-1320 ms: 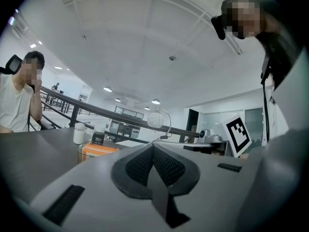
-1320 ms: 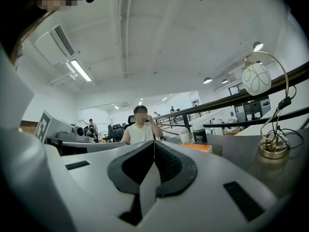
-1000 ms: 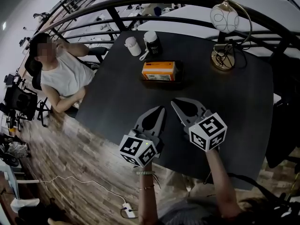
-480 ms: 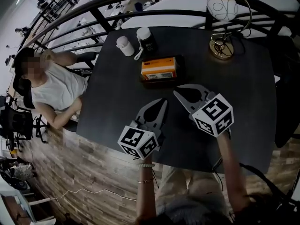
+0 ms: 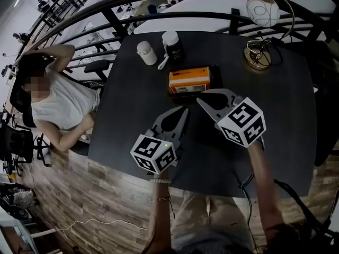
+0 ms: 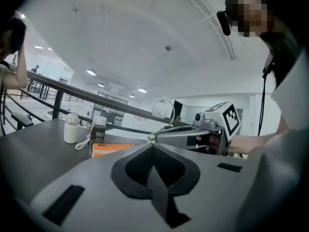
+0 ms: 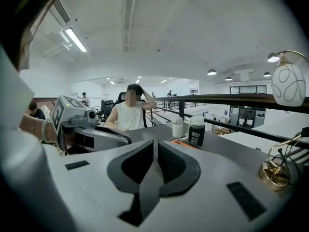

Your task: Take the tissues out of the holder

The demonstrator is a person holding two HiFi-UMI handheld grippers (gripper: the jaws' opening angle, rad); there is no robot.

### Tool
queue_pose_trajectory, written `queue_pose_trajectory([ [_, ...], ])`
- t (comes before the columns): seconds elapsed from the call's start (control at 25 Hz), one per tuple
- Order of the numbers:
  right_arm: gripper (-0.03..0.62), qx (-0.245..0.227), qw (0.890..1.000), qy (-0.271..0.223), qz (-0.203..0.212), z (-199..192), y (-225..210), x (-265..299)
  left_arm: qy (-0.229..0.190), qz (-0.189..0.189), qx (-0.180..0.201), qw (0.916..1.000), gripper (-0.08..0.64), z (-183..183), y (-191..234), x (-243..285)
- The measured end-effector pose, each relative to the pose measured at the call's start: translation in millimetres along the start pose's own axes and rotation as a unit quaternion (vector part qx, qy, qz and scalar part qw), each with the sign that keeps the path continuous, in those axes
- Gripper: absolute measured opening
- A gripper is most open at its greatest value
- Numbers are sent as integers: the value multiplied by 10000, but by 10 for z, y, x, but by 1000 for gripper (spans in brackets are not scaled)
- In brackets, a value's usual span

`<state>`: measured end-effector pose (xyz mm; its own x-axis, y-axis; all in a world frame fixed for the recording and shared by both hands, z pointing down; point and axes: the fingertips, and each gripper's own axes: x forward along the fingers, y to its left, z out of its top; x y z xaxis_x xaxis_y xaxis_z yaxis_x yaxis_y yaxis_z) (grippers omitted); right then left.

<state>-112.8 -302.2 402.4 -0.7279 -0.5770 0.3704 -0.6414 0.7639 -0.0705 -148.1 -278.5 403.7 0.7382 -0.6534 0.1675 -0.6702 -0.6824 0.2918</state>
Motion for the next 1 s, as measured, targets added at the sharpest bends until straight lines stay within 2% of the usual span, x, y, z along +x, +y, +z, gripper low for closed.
queue_pose_trajectory([
  [0.12, 23, -134, 9998, 114, 0, 27, -146, 119, 19, 54, -30, 10000, 8, 3, 104, 34],
  [0.24, 76, -362, 9988, 337, 54, 61, -319, 322, 62, 101, -17, 9999, 8, 3, 230, 82],
  [0.44, 115, -787, 9935, 769, 288, 49, -527, 703, 188, 163, 55, 9997, 8, 0, 413, 156],
  [0.64, 118, -901, 9883, 1122, 512, -51, -567, 1067, 307, 243, 14, 9992, 8, -36, 603, 215],
  [0.88, 118, -1219, 9786, 1555, 582, -195, -632, 1361, 414, 380, -28, 9984, 8, -91, 777, 226],
  [1.0, 118, -1506, 9681, 1918, 581, -281, -662, 1502, 422, 433, -73, 9981, 8, -125, 829, 197],
])
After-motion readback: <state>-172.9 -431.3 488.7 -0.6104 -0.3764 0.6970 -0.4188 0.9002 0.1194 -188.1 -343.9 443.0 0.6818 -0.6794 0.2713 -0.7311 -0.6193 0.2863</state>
